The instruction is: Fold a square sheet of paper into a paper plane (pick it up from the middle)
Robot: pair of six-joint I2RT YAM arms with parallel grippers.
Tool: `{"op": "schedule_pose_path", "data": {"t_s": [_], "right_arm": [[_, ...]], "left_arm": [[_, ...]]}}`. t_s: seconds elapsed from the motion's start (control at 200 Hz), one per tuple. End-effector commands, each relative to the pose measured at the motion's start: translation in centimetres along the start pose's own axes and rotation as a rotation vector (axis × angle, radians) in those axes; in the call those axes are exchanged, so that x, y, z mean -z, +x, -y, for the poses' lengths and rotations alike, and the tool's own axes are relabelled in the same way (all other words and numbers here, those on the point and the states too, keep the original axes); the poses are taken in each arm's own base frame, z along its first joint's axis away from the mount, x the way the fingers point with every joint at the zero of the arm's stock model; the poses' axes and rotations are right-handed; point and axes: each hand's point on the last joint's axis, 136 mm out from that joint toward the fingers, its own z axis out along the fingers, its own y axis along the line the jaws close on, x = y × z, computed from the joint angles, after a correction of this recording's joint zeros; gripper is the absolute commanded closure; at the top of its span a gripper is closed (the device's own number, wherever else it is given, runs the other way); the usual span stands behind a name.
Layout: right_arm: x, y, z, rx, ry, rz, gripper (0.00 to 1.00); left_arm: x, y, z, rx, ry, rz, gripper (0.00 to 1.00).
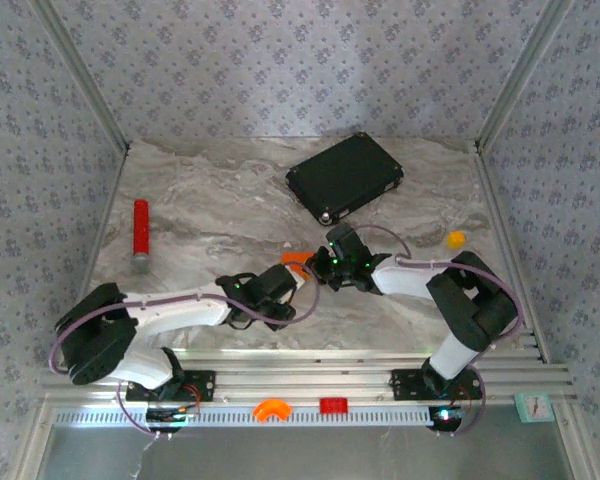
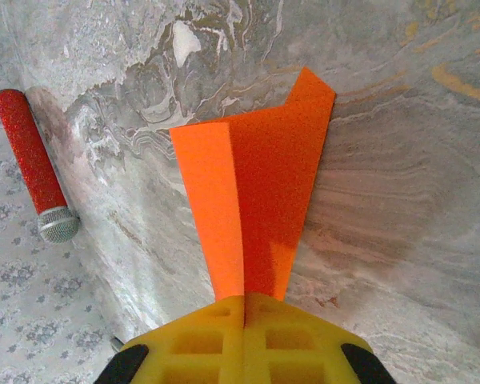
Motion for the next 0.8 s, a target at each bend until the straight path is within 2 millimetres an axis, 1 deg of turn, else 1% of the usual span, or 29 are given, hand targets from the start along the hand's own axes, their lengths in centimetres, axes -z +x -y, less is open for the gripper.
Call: {"op": "schedule_pose_path", "data": {"t_s": [0.0, 0.075, 0.185, 0.245, 0.27, 0.305, 0.47, 0.635, 0.74, 0.795], "right_arm": [[0.5, -0.2, -0.7, -0.014, -0.006, 0.022, 1.0], [0.5, -0.2, -0.8, -0.014, -0.006, 0.021, 1.0], [0.4, -0.1, -0.9, -0.012, -0.007, 0.02, 1.0], [0.4, -0.1, -1.0, -0.012, -0.007, 0.019, 1.0], [0.4, -0.1, -1.0, -0.013, -0.008, 0.017, 1.0], [0.4, -0.1, -1.1, -0.013, -0.009, 0.017, 1.0], [0.3, -0.1, -1.4, -0.009, -0.011, 0.014, 1.0], [0.3, -0.1, -1.4, -0.009, -0.01, 0.015, 1.0], [0.2, -0.1, -1.3, -0.011, -0.006, 0.013, 1.0], [0.2, -0.1, -1.3, -0.011, -0.007, 0.013, 1.0]], "left_arm": [[0.2, -1.1, -1.5, -0.039, -0.148, 0.018, 0.54], [-0.1, -0.9, -2.0, -0.047, -0.187, 0.007, 0.57], [-0.3, -0.7, -2.0, -0.061, -0.202, 0.005, 0.65], [-0.3, -0.7, -2.0, -0.065, -0.211, 0.005, 0.72], [-0.3, -0.6, -2.0, -0.068, -0.216, 0.004, 0.72], [-0.3, -0.6, -2.0, -0.071, -0.218, 0.003, 0.72], [-0.4, -0.4, -2.1, -0.082, -0.226, -0.006, 0.66], [-0.8, -0.1, -1.9, -0.099, -0.229, -0.019, 0.66], [-0.9, -0.1, -2.0, -0.1, -0.235, -0.02, 0.69], [-0.9, -0.2, -2.1, -0.099, -0.241, -0.019, 0.74]]}}
